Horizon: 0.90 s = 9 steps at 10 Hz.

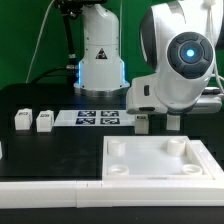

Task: Assemble one leg

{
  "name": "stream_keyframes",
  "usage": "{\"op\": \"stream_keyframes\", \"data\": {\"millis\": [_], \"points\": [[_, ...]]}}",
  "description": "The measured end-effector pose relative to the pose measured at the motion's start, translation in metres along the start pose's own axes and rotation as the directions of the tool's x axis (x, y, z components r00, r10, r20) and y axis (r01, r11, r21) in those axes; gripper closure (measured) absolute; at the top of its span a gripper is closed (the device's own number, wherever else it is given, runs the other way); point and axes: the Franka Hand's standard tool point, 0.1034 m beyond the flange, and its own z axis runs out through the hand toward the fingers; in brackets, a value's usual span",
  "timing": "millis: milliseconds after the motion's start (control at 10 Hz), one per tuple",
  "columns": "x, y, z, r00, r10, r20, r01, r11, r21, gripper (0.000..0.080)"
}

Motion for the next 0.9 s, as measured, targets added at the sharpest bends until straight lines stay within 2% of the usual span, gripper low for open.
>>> {"op": "stream_keyframes", "data": {"millis": [500, 900], "points": [[0.0003, -0.0036, 0.007, 1.0, 0.0, 0.011, 0.0, 1.0, -0.01, 0.0151], [0.0006, -0.0057, 0.0062, 1.0, -0.002, 0.008, 0.002, 1.0, -0.013, 0.0154]]}}
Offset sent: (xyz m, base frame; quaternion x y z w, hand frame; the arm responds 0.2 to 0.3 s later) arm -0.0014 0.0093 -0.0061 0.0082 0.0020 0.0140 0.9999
